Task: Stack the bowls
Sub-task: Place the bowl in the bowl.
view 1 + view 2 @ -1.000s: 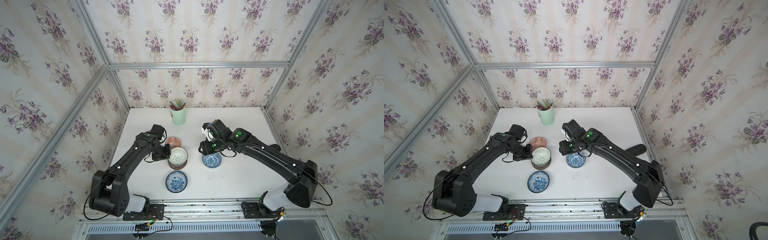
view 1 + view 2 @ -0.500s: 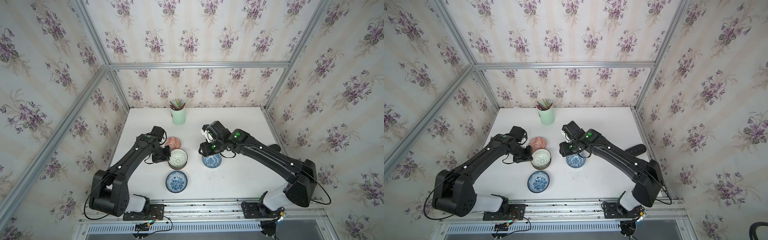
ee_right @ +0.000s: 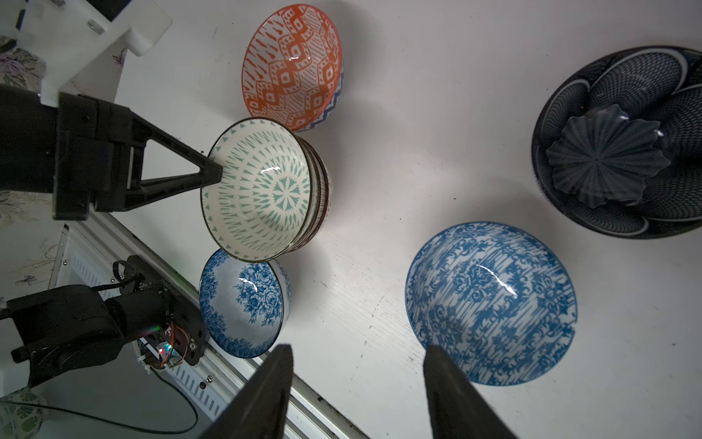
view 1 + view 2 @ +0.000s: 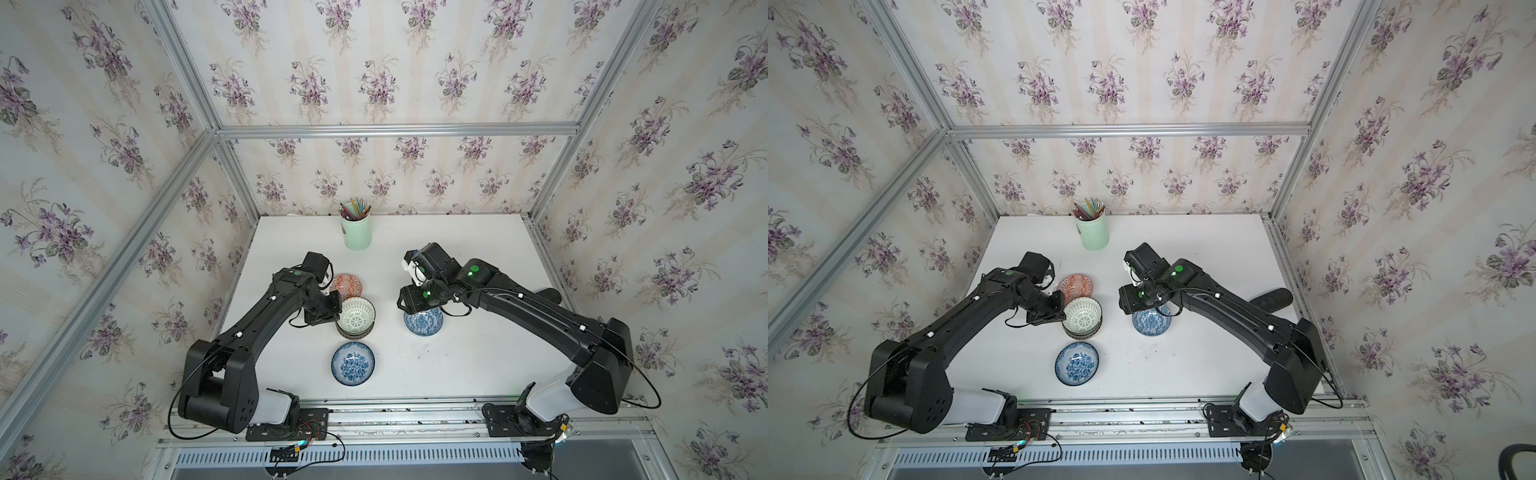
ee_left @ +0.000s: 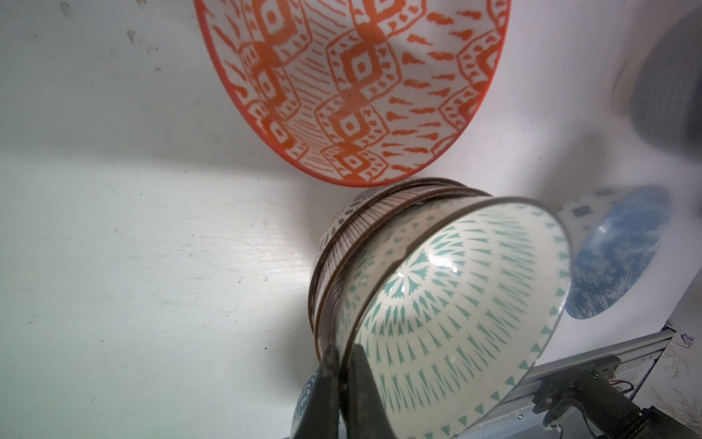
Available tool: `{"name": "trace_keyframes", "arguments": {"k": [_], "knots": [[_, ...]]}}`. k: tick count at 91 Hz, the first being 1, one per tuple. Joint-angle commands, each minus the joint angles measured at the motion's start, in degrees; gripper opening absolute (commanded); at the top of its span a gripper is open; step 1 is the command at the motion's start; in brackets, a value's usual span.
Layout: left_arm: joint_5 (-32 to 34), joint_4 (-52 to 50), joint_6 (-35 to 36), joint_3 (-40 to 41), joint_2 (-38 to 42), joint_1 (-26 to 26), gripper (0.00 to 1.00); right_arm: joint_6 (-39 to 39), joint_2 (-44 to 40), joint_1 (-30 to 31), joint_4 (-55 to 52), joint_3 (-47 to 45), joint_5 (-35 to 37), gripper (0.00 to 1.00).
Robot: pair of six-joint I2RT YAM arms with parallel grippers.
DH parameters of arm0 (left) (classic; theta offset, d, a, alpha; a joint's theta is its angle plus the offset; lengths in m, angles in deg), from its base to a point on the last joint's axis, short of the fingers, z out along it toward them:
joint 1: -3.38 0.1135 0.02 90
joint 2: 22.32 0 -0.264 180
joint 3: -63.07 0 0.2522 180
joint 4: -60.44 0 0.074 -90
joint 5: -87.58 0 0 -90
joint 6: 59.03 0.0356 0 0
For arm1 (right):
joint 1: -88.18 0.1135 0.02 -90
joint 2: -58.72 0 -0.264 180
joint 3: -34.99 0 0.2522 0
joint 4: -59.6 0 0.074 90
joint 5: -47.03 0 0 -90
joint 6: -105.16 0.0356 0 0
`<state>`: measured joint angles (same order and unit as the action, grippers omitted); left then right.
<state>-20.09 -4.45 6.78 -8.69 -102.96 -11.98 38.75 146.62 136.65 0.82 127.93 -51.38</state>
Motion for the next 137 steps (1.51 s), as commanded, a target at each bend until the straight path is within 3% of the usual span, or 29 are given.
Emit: {"name": "trace_keyframes", "arguments": {"k": [1,137], "knots": [[-0.8,1.1,-0.2,0.2,0.0,0.1,0.00,-0.5,0.2,0.0,0.8,-0.1,-0.4,0.60],[-0.3,0.9,-0.4,0.5,-0.8,0.1,0.00,-0.9,-0.2,0.0,0.3,-0.7,-0.5,0.60]]}}
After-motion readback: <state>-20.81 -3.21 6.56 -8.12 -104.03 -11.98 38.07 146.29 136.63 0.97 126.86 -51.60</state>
